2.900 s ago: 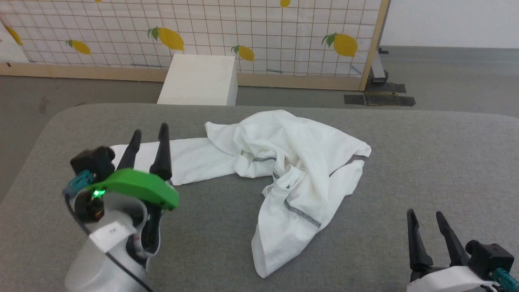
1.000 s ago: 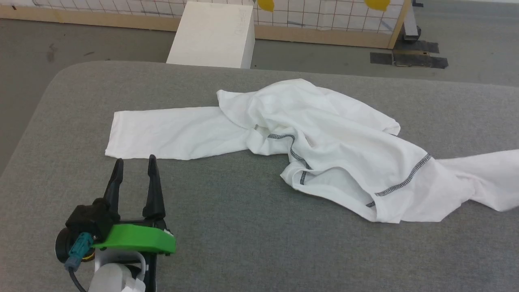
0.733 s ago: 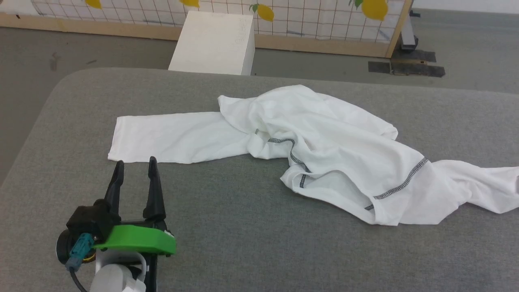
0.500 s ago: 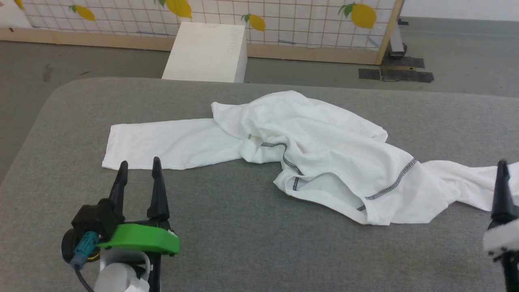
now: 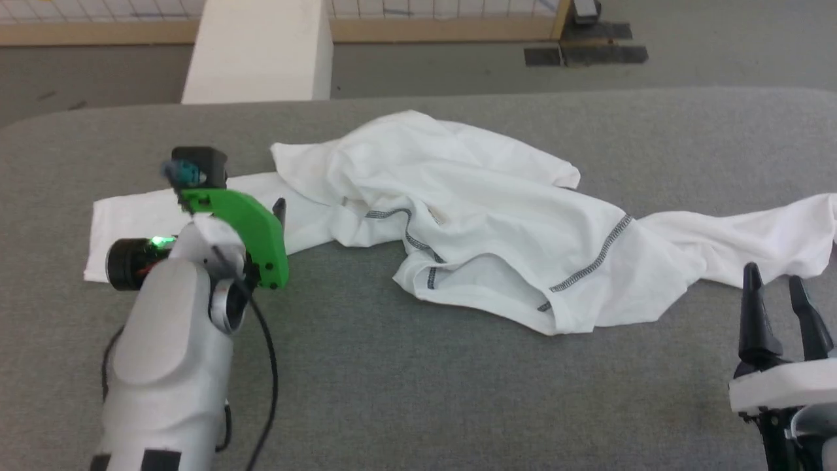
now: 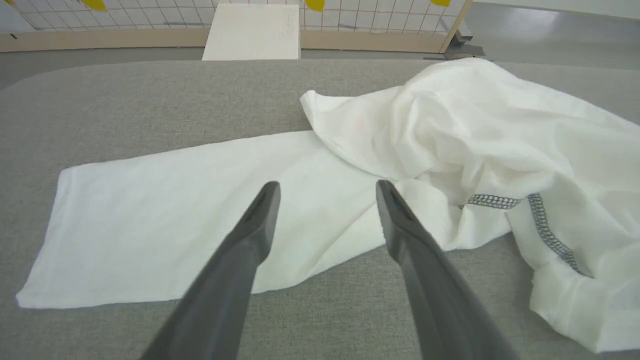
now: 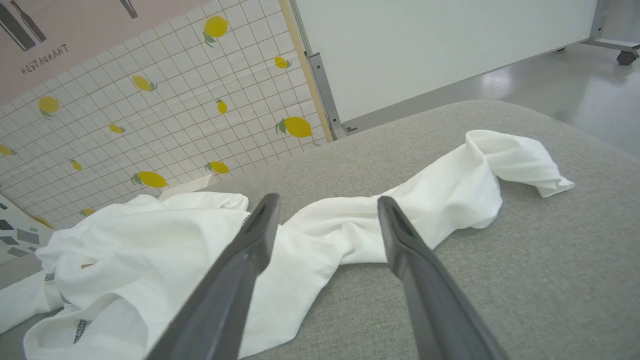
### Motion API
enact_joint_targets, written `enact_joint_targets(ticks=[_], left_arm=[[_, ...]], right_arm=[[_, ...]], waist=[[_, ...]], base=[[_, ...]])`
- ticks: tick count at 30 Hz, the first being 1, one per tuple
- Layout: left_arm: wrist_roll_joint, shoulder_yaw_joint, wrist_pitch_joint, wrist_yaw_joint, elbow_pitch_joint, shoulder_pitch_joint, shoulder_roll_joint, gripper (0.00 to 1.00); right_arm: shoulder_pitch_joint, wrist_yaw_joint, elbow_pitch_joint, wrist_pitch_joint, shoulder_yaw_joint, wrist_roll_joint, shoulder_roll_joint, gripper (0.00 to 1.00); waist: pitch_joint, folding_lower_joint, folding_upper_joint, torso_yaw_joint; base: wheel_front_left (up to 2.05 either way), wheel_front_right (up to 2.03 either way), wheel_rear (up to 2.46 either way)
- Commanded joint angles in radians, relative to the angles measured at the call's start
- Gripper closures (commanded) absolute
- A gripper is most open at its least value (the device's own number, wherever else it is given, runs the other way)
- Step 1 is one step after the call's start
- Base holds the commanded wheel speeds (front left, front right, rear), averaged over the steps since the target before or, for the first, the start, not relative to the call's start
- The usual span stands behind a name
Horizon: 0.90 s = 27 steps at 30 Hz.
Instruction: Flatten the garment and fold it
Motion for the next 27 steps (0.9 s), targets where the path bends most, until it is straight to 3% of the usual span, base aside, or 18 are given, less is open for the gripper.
enact_joint_targets(ticks=[1,6,10,11,12,13,20,27], left_arm=[[0.006,-0.01,0.057,0.004,0.035,-0.037,0.017,0.0],[0.035,-0.059,0.19,-0.017,0.137,-0.09,0.048,0.0],[0.004,-0.065,0.245,-0.03,0.196,-0.072,0.028,0.0],[-0.011,-0.064,0.257,-0.036,0.207,-0.064,0.017,0.29],[-0.023,-0.064,0.255,-0.042,0.213,-0.057,0.007,0.87],[-0.029,-0.066,0.248,-0.045,0.215,-0.051,0.002,1.0],[-0.109,-0.011,0.107,-0.059,0.179,-0.026,-0.009,1.0],[-0.17,0.138,-0.006,0.014,0.082,0.033,0.087,1.0]], right_arm=[[-0.024,-0.002,-0.001,-0.006,0.004,-0.002,0.0,0.0],[-0.046,-0.002,0.012,-0.02,0.024,0.004,0.0,0.0],[-0.047,-0.002,0.03,-0.035,0.017,0.004,0.0,0.0],[-0.046,-0.002,0.034,-0.038,0.015,0.002,0.0,0.0],[-0.044,-0.002,0.04,-0.04,0.012,-0.001,0.0,0.0],[-0.043,-0.002,0.044,-0.04,0.01,-0.004,0.0,0.0],[-0.035,-0.002,0.05,-0.028,0.003,-0.03,0.0,0.0],[-0.01,-0.002,0.042,0.0,0.004,-0.041,0.0,0.0]], waist=[[0.085,0.0,0.0,-0.068],[0.134,0.0,0.0,-0.101],[0.138,0.0,0.0,-0.102],[0.135,0.0,0.0,-0.098],[0.128,0.0,0.0,-0.091],[0.122,0.0,0.0,-0.085],[0.043,0.0,0.0,0.0],[-0.035,0.0,0.0,0.079]], base=[[0.0,0.0,0.0],[0.0,0.0,0.0],[0.0,0.0,0.0],[0.0,0.0,0.0],[0.0,0.0,0.0],[0.0,0.0,0.0],[0.0,0.0,0.0],[0.0,0.0,0.0]])
